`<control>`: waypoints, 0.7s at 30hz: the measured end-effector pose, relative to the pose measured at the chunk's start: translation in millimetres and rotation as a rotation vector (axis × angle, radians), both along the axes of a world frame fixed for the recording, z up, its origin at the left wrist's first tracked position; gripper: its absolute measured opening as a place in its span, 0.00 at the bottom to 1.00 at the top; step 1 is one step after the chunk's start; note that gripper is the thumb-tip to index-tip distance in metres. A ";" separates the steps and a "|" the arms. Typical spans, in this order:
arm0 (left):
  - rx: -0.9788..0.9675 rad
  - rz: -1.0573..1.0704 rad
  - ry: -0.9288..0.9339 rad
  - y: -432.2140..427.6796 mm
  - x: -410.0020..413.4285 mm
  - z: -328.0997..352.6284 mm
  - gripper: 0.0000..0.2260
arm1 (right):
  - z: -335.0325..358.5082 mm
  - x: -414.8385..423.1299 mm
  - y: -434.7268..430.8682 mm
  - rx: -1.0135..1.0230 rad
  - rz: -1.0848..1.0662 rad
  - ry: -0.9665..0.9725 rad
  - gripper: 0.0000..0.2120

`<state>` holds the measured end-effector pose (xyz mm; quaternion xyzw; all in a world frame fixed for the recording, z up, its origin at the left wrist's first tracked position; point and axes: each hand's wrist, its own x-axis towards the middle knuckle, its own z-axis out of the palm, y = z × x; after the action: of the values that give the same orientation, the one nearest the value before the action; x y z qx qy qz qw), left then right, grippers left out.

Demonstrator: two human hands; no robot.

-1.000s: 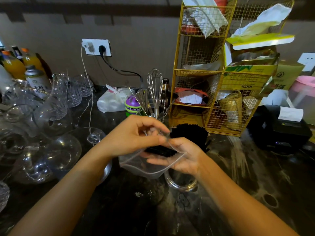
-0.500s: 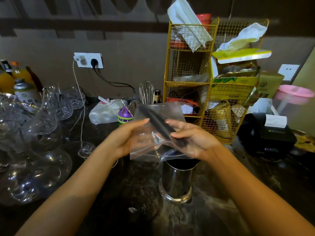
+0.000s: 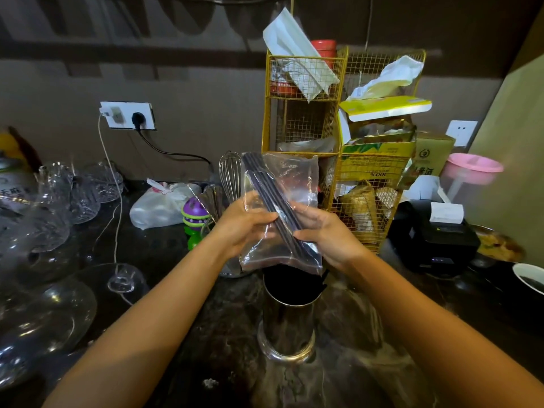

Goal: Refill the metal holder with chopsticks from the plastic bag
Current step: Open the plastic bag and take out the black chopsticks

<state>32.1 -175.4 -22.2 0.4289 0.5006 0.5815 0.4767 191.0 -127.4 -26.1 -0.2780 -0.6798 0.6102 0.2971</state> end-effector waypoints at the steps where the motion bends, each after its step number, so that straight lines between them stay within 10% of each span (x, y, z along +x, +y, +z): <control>1: 0.020 0.000 0.022 -0.9 0.6 -0.9 0.16 | -1.0 -0.4 -0.5 0.024 -0.020 -0.022 0.28; 21: 0.190 -0.057 0.131 -8.2 4.7 -15.2 0.23 | -11.8 10.0 -3.8 -0.005 -0.039 -0.002 0.20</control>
<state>36.9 -183.6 -37.4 0.5233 0.4611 0.5832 0.4164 200.9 -131.2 -37.8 -0.2925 -0.6732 0.6057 0.3073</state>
